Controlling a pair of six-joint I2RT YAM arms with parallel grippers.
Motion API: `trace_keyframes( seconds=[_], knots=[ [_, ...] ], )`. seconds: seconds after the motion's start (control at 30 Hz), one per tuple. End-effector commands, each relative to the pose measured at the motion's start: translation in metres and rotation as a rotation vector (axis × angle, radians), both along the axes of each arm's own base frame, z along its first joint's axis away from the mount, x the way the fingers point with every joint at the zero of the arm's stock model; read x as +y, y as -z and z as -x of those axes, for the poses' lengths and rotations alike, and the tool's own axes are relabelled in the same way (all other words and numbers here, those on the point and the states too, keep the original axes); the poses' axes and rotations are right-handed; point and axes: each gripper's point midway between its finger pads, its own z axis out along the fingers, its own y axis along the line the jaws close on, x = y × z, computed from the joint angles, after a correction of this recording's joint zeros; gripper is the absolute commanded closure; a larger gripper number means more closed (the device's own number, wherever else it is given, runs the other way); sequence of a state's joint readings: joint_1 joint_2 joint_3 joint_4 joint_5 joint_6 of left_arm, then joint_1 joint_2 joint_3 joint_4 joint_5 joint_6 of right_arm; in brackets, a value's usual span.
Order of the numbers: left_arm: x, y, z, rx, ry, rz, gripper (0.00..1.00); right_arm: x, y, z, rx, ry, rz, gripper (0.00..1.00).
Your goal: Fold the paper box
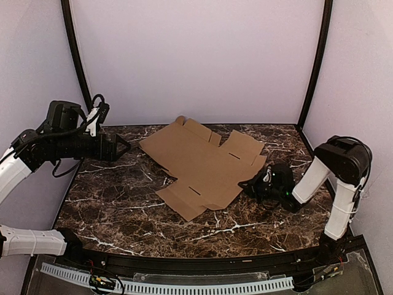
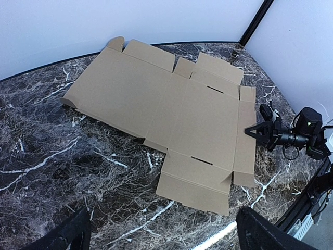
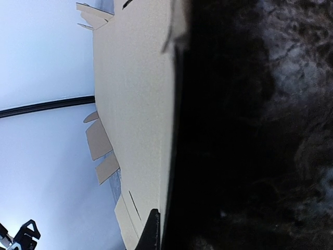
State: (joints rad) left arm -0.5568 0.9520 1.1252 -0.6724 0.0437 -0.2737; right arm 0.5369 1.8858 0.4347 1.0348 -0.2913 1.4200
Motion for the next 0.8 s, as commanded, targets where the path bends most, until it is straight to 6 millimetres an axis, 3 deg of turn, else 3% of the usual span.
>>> trace_keyframes(
  seconds=[0.0, 0.17, 0.47, 0.77],
  knots=[
    [0.002, -0.007, 0.003, -0.007, 0.004, -0.013, 0.02, 0.002, -0.027, -0.002, -0.083, -0.023, 0.031, 1.0],
    [0.003, -0.015, 0.002, -0.02, 0.003, -0.015, 0.02, 0.007, -0.076, -0.008, -0.216, -0.095, 0.115, 1.0],
    [0.009, -0.043, 0.005, -0.076, 0.01, -0.036, 0.02, 0.025, -0.198, 0.0, -0.501, -0.395, 0.298, 1.0],
    [0.012, -0.062, 0.011, -0.116, 0.016, -0.023, 0.02, 0.028, -0.263, 0.041, -0.639, -0.68, 0.336, 1.0]
  ],
)
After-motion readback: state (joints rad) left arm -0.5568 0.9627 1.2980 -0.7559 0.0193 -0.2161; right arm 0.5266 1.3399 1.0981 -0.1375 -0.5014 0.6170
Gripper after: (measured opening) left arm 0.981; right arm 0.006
